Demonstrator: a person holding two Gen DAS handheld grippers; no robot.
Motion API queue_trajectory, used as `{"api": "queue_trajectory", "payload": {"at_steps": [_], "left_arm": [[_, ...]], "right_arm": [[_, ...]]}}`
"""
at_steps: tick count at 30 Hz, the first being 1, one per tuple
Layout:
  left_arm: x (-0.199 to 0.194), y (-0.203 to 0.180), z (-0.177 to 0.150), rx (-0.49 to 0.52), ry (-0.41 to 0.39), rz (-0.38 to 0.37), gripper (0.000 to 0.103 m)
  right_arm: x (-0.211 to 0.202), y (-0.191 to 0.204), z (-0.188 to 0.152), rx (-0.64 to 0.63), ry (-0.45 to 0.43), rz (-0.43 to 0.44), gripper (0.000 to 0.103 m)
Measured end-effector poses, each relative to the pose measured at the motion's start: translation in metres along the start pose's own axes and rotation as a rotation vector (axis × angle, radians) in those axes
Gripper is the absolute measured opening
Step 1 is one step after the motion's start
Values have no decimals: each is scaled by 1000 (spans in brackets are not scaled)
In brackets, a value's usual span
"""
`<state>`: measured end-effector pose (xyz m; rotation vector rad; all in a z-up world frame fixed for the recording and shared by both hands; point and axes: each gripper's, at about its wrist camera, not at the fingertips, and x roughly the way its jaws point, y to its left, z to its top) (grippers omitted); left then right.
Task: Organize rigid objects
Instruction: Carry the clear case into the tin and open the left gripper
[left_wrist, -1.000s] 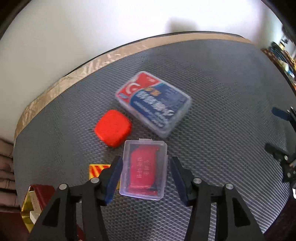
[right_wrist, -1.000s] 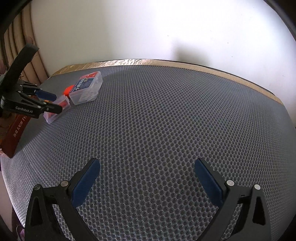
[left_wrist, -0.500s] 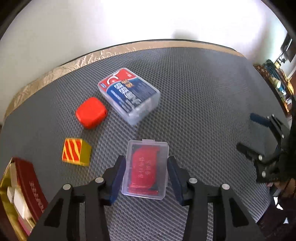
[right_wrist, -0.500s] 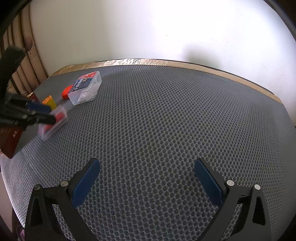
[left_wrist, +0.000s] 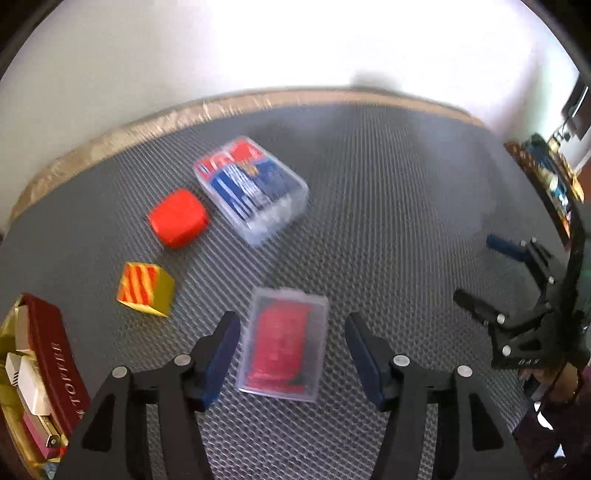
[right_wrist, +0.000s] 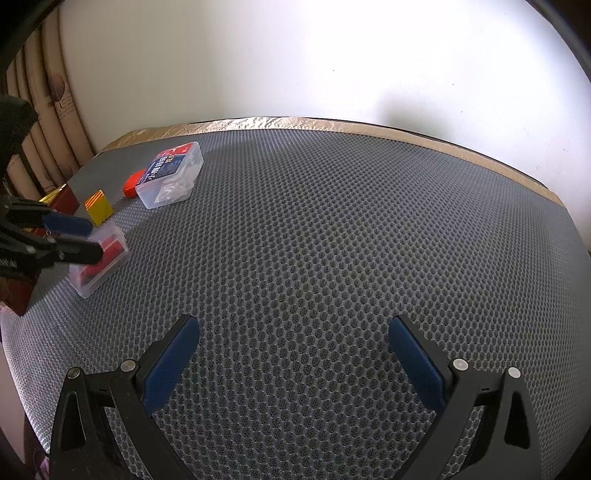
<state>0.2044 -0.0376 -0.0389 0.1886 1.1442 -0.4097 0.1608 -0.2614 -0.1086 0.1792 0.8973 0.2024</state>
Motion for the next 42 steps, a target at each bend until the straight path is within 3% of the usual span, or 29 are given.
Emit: {"api": "queue_trajectory", "payload": {"at_steps": [3,5,9,12,17,20,23,30,33,36,39,40,42], "left_arm": [[12,7,0,-18,36,7,61],[28,12,0,-52,113,-69,61],[30,1,1,16,94,-51,61],[43,-4,1,52,125,-15,61],[41,-7,0,23,84,12,57],[31,-6,-12,-67,71,23,57],[10,-10,-30,-150,-11,35,57],[-33,-28,-85,-299,-65,-65,57],[-67,-18,-100,-341,-107,-65,57],[-112,10,-116,-406,-185,-5,57],[-151,54,-129,-478,-253,139,58],[-157,74,-132,-495,-250,220,58],[-160,108,-140,-531,-222,262,58]], "right_arm": [[-1,0,-1,1,0,-2,102],[-1,0,0,2,-1,-1,102],[-1,0,0,2,0,-1,102],[-1,1,-1,2,1,-1,102],[0,0,-1,5,3,-4,102],[0,0,0,7,5,-9,102],[1,-1,0,11,10,-21,102],[6,1,1,9,25,-58,102],[7,2,2,6,29,-71,102],[9,3,2,0,34,-90,102],[10,5,2,-9,41,-110,102],[11,6,3,-12,42,-116,102],[12,6,3,-16,44,-124,102]]}}
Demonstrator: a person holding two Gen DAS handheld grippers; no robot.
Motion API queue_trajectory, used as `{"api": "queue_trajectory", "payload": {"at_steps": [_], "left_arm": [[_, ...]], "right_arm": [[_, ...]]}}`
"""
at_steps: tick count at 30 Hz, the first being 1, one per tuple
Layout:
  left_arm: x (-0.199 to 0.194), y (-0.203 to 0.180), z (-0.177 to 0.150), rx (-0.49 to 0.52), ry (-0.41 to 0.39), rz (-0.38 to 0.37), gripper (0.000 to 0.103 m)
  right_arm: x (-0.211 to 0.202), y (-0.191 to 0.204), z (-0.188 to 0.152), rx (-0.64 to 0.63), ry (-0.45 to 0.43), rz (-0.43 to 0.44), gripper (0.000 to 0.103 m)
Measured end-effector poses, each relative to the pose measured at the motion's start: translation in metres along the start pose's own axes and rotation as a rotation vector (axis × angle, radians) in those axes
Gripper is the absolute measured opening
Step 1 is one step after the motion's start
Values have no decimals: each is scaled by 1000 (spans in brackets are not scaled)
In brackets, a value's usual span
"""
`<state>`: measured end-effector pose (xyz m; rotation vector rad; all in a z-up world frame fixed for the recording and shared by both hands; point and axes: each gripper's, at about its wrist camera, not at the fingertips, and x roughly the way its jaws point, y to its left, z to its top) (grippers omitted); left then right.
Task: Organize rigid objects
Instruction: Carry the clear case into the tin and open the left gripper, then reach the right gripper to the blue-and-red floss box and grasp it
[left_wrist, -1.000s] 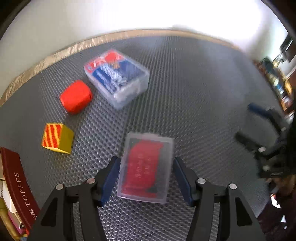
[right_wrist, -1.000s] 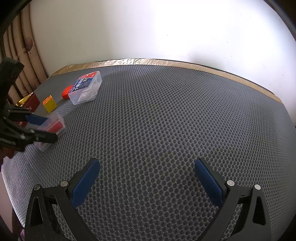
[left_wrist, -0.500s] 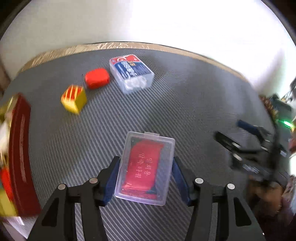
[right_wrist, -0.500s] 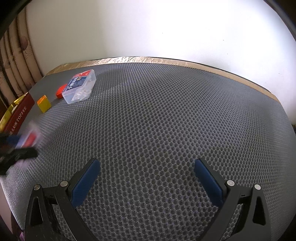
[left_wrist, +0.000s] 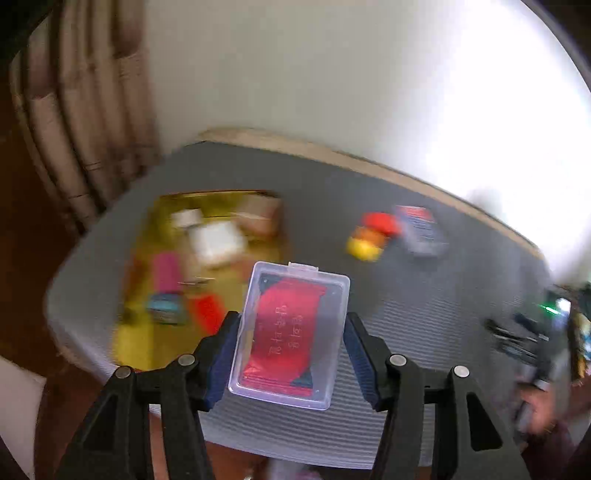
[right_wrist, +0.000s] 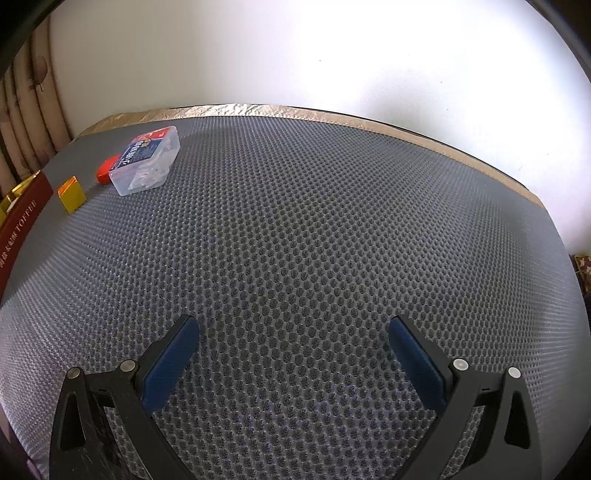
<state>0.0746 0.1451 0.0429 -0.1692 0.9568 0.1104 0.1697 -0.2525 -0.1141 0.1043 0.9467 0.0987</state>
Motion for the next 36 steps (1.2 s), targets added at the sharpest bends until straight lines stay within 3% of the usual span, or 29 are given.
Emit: {"api": "queue_trajectory", "payload": {"at_steps": [5,9,14,22,26,32,36], "left_arm": [[28,54,4,-60,65,67,57],[45,79,-2,-80,108,68,57],[60,77,-12,-69,123,103,58],[84,89,-19,-125,149,65,58],[71,86,-19,-121,96,51,58],[42,77,-19,-114,-1,97,58],[9,75,-35,-173,-76,102,58]], "right_arm": [[2,0,1,-1,3,-14,102],[2,2,2,-6,4,-22,102],[3,4,2,-9,4,-28,102],[4,4,4,-11,4,-30,102],[4,4,4,-11,4,-31,102],[5,4,5,-10,8,-29,102],[10,-5,11,35,37,15,102]]}}
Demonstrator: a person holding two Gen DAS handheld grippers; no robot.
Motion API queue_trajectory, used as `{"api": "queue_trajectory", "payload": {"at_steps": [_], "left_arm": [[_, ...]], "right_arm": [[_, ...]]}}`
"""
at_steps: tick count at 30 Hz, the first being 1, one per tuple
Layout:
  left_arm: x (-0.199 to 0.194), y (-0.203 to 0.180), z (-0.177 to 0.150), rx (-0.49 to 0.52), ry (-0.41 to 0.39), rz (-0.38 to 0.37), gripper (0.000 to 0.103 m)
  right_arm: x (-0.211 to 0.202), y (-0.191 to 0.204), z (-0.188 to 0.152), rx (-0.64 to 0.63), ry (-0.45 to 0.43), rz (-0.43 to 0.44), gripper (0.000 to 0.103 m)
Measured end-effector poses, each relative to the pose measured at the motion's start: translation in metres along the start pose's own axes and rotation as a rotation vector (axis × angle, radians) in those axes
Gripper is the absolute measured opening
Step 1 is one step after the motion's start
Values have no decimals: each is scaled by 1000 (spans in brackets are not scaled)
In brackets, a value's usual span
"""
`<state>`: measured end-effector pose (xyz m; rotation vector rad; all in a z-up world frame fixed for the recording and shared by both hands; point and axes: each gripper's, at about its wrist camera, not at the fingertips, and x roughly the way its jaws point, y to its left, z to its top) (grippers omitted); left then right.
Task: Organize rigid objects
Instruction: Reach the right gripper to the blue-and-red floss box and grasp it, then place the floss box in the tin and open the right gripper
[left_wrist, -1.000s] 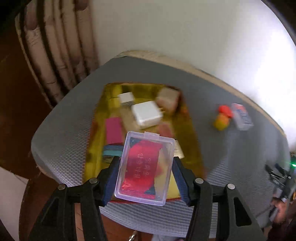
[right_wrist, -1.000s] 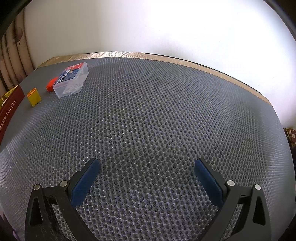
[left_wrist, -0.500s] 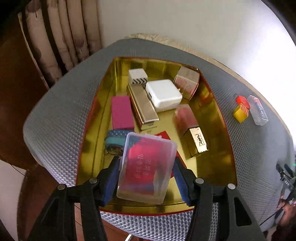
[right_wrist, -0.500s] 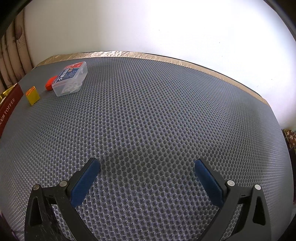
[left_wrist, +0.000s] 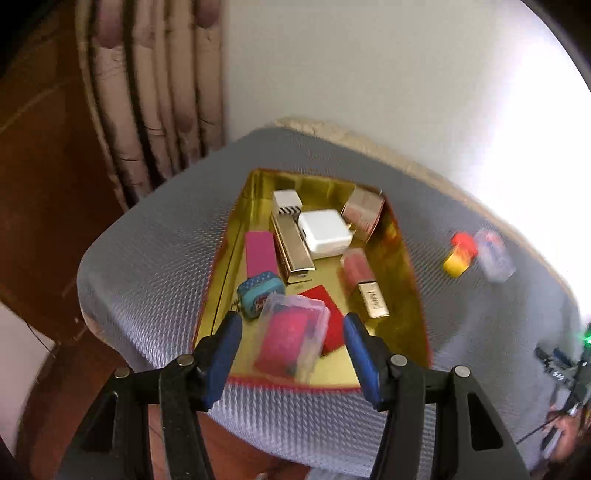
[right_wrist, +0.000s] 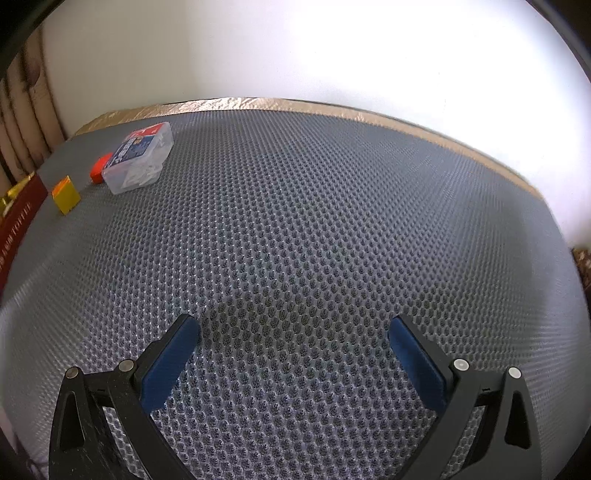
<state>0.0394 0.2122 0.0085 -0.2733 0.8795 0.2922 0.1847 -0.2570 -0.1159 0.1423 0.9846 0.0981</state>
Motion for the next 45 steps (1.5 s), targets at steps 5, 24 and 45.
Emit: {"api": "queue_trajectory", "payload": {"at_steps": [5,24,45], "left_arm": [[-42,-14,-34,47,-98,37,59],[-28,10,-46,-107,0,-214,66],[-19,29,-48,-229,19,-105,74]], "right_arm": [[-14,24,32,-23,-23,113,102],[42,158,130,-236,39,74,102],[46,119,116,-121,68,212,58]]}}
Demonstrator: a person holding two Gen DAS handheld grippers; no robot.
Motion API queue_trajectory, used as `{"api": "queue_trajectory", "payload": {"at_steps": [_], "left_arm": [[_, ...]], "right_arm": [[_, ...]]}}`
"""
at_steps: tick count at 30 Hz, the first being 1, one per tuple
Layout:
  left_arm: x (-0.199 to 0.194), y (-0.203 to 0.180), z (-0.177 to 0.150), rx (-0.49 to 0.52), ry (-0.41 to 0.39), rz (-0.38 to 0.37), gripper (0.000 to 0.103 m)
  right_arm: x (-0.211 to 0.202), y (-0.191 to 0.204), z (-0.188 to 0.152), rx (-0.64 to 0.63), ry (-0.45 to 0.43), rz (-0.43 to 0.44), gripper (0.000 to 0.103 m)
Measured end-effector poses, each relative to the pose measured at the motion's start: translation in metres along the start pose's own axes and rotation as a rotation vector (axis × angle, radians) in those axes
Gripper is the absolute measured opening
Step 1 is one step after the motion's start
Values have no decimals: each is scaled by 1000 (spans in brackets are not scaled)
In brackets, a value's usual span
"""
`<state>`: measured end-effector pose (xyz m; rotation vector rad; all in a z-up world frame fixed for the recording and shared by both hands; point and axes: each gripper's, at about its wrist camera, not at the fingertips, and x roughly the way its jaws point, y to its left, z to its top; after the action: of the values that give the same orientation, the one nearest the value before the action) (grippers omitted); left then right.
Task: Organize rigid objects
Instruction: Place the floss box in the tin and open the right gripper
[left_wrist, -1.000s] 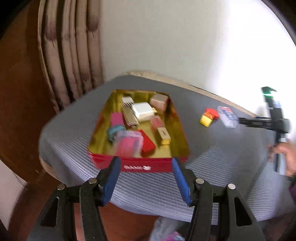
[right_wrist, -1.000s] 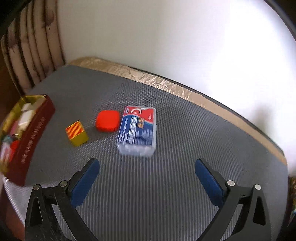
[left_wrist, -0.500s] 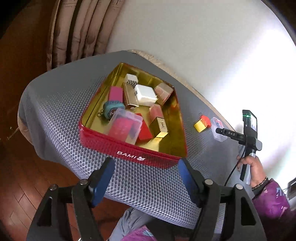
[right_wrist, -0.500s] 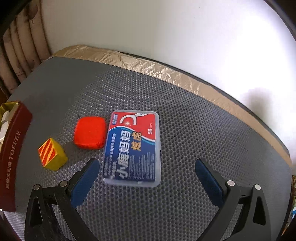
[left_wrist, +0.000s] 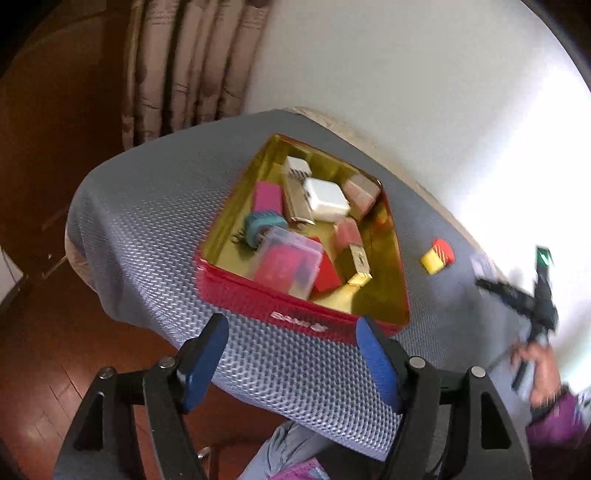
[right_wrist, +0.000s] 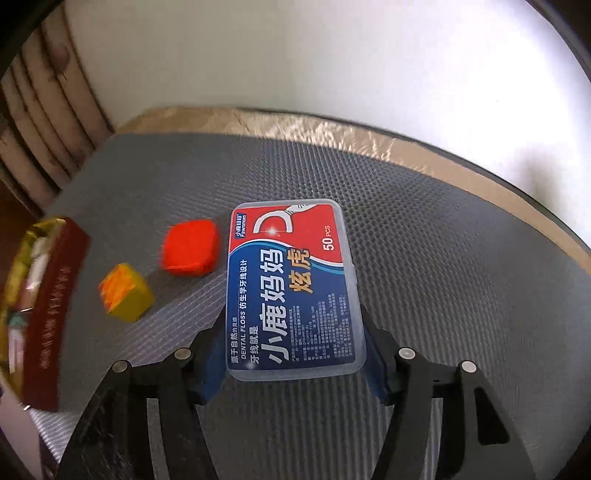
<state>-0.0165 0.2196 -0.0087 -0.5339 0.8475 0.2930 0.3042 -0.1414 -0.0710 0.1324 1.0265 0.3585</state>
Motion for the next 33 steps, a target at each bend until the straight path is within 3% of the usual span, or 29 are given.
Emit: {"api": "queue_trajectory", "payload": {"at_steps": [5,8,14,18,24,33], "left_arm": [[-1,6,0,-12,-25,100,74],[-1,-1,-2,37,-21,150,74],[2,-7,-3,103,-30,231,74],[4,-5,-3,111,-30,258,74],[1,1,-1,91,-43,259,74],[8,-1,-3,120,-17,300,74]], "right_arm": [[-57,37,-11,-29,-63,169,58],[-74,94,-5,-112,-67,295,59],[-47,206,-1,-277,12,430,59],[-16,255,-1,-324,48,445,59],[18,283,0,-319,83,405,59],[23,302,-7,-349,54,338,59]]}}
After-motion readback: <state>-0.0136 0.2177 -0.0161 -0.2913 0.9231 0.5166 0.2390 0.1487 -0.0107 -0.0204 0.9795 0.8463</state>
